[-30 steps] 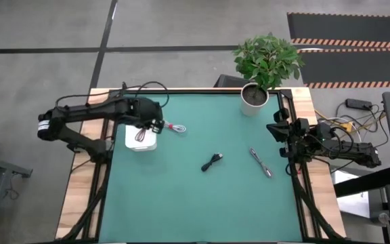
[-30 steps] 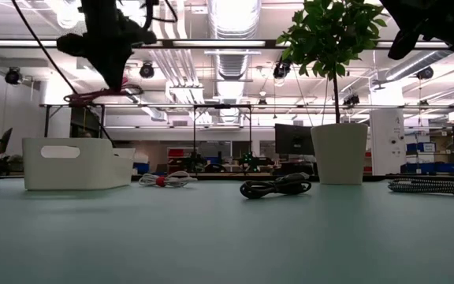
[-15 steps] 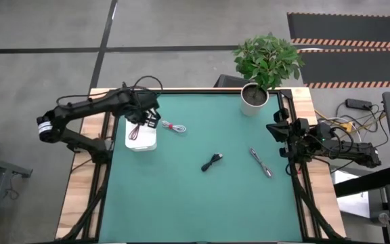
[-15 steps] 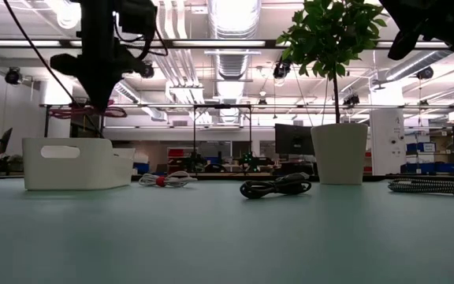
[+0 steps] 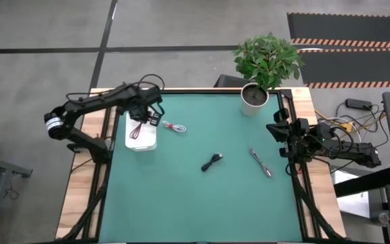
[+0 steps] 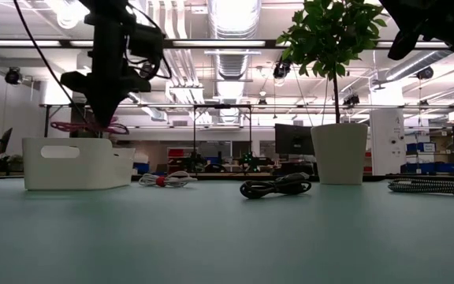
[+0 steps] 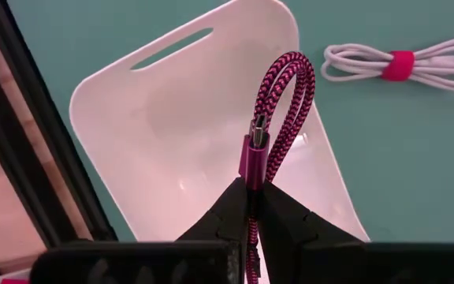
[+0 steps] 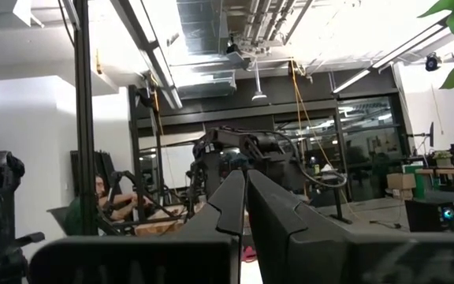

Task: Pick and place USB-C Cables
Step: Put the red charger cable into the white bin

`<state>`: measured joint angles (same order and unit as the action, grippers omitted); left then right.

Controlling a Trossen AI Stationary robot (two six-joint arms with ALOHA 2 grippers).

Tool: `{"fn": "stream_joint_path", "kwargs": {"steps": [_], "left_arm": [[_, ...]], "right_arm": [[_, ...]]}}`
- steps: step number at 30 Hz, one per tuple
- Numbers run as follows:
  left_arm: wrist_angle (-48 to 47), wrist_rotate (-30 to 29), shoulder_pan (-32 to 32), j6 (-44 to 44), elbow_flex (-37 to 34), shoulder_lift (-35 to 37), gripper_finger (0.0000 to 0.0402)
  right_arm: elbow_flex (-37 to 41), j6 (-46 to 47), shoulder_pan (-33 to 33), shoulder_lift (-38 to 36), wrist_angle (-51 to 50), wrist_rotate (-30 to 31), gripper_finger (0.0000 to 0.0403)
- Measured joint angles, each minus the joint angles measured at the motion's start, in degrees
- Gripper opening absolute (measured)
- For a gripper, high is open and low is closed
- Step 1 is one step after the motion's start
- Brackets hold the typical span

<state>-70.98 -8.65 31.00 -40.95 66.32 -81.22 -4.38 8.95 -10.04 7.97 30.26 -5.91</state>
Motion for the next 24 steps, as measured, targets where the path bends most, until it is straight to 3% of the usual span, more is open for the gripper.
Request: {"fn": "stream_joint_path", "kwargs": {"steps": [24], "left_arm": [[0.0, -0.01, 2.8, 5.49, -0.22, -4.67, 0.0008]], "right_arm": [[-0.02, 0.47, 0.0, -0.02, -2.58, 0.0, 0.0009]]}}
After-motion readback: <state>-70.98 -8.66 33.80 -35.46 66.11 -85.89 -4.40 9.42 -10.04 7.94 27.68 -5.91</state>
